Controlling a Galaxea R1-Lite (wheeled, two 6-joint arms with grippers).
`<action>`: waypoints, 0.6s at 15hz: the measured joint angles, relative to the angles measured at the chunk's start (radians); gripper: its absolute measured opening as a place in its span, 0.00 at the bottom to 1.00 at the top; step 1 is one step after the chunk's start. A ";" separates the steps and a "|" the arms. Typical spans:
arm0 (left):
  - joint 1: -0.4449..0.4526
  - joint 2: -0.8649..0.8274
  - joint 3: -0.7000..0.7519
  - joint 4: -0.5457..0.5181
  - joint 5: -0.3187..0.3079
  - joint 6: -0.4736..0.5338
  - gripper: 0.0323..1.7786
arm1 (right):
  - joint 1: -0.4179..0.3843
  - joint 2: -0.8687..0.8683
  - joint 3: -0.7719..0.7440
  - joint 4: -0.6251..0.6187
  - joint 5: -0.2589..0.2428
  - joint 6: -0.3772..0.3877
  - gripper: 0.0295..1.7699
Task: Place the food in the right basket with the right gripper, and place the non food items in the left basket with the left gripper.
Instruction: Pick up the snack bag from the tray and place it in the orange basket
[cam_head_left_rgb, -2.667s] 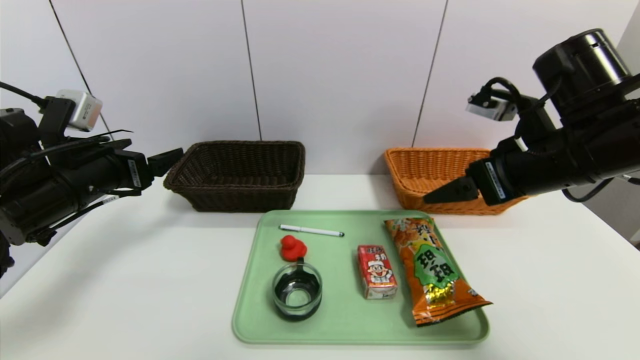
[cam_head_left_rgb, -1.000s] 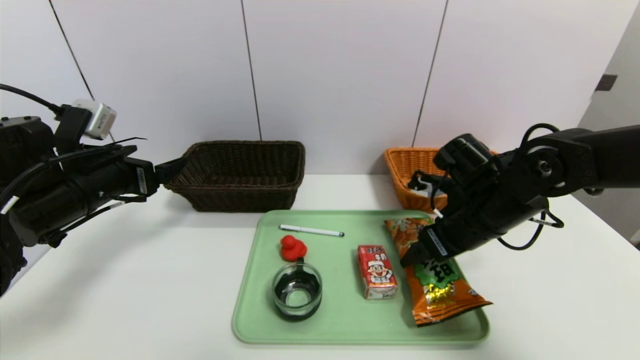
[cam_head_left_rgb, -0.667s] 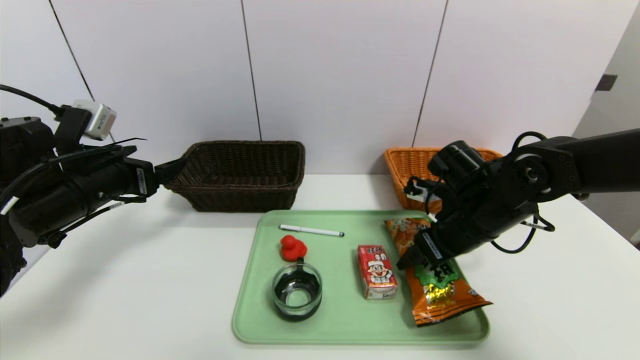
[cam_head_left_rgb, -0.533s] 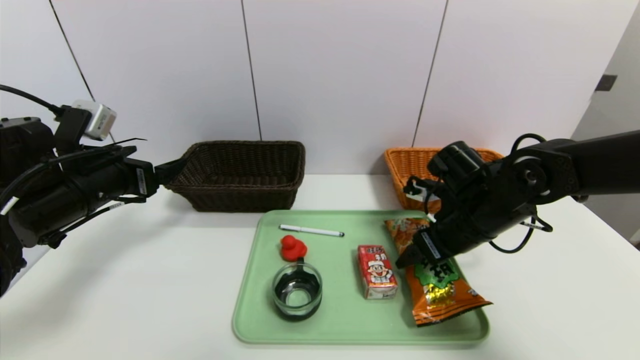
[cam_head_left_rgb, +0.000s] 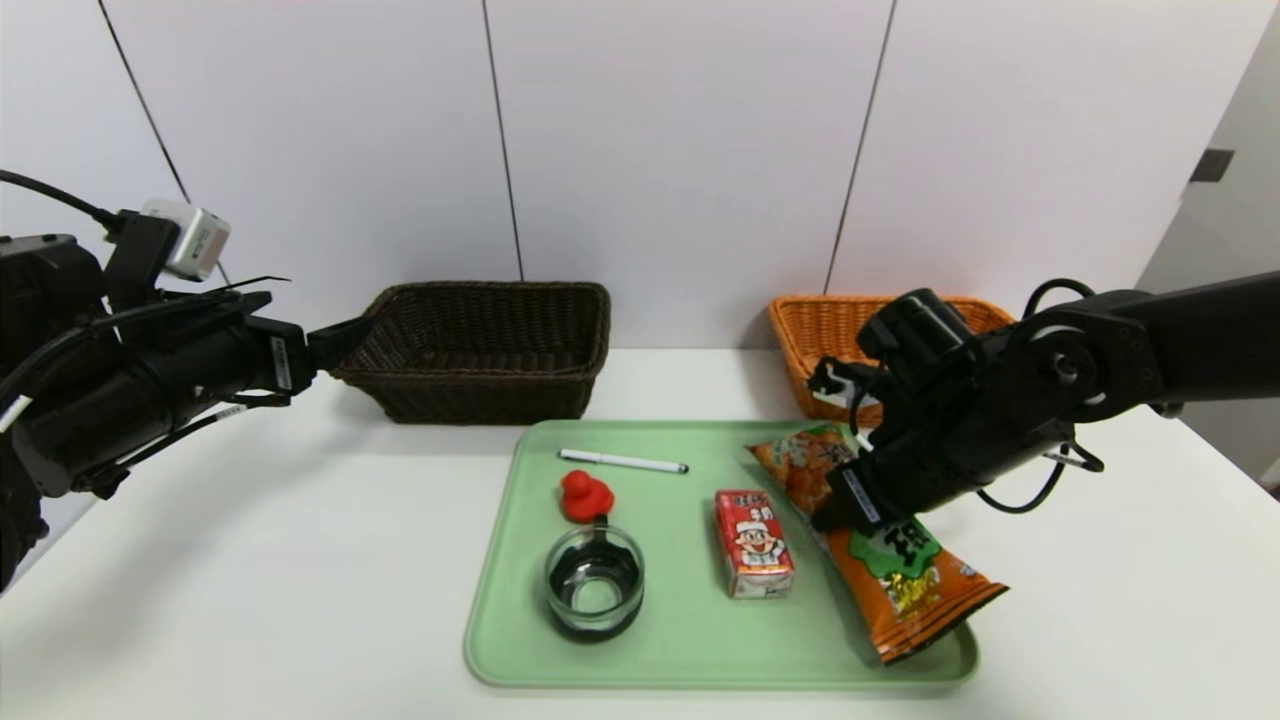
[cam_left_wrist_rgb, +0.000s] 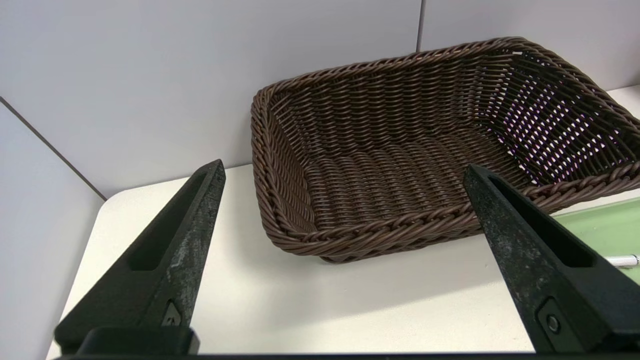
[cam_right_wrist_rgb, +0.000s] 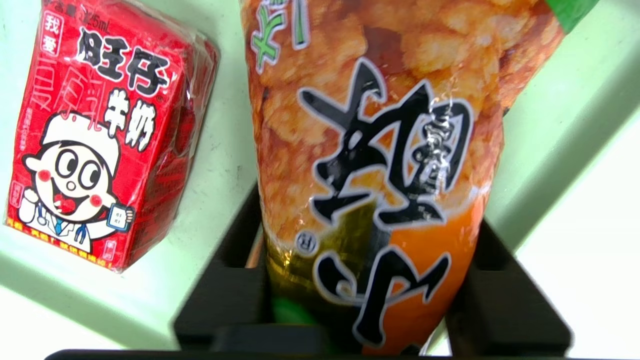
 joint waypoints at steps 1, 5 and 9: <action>0.000 0.000 0.003 0.000 0.000 0.000 0.95 | 0.000 -0.007 0.000 0.000 0.002 0.000 0.30; 0.000 -0.002 0.010 0.000 0.001 0.001 0.95 | -0.002 -0.075 0.000 -0.017 0.011 -0.003 0.25; 0.000 -0.002 0.019 0.000 0.008 0.001 0.95 | -0.011 -0.180 -0.017 -0.087 0.060 -0.001 0.25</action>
